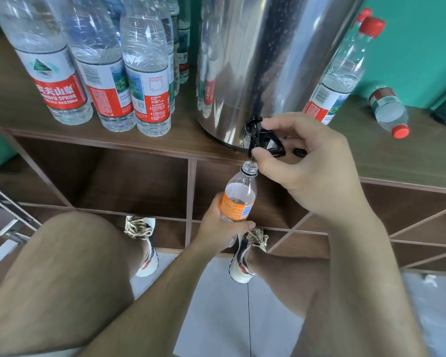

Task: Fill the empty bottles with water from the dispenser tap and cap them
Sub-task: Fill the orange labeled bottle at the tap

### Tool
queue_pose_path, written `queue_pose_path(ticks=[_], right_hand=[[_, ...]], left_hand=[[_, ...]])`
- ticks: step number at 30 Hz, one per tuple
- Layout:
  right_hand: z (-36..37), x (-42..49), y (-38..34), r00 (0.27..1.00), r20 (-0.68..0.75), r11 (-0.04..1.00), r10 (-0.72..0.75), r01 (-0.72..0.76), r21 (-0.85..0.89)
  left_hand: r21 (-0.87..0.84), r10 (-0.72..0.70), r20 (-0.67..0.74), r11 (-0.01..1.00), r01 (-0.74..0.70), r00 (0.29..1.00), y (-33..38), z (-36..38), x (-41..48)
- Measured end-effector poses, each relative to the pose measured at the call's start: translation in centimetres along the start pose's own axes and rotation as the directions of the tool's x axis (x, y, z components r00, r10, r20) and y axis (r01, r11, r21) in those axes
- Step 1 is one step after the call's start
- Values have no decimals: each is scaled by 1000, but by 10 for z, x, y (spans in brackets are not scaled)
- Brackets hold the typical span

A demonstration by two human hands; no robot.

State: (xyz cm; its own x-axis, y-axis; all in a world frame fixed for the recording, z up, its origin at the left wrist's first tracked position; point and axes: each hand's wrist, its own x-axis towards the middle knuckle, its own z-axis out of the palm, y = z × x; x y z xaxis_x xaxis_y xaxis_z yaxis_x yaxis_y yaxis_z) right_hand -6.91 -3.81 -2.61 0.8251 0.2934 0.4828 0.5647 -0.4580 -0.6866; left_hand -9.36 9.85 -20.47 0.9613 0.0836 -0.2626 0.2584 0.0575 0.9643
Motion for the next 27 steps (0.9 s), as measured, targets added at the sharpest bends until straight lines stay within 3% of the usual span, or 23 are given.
queue_pose_path(ticks=[4, 14, 21, 27], right_hand=[[-11, -1, 7, 996, 63, 985, 59, -68, 158], [-22, -2, 13, 985, 173, 958, -1, -49, 283], [-28, -1, 18, 950, 294, 981, -100, 46, 187], [-26, 0, 20, 950, 291, 989, -112, 78, 128]], left_hand=[[15, -11, -9, 1000, 11, 1000, -3, 2, 0], [22, -11, -22, 1000, 12, 1000, -6, 4, 2], [-7, 8, -30, 1000, -8, 1000, -13, 3, 6], [-7, 10, -20, 1000, -10, 1000, -10, 3, 6]])
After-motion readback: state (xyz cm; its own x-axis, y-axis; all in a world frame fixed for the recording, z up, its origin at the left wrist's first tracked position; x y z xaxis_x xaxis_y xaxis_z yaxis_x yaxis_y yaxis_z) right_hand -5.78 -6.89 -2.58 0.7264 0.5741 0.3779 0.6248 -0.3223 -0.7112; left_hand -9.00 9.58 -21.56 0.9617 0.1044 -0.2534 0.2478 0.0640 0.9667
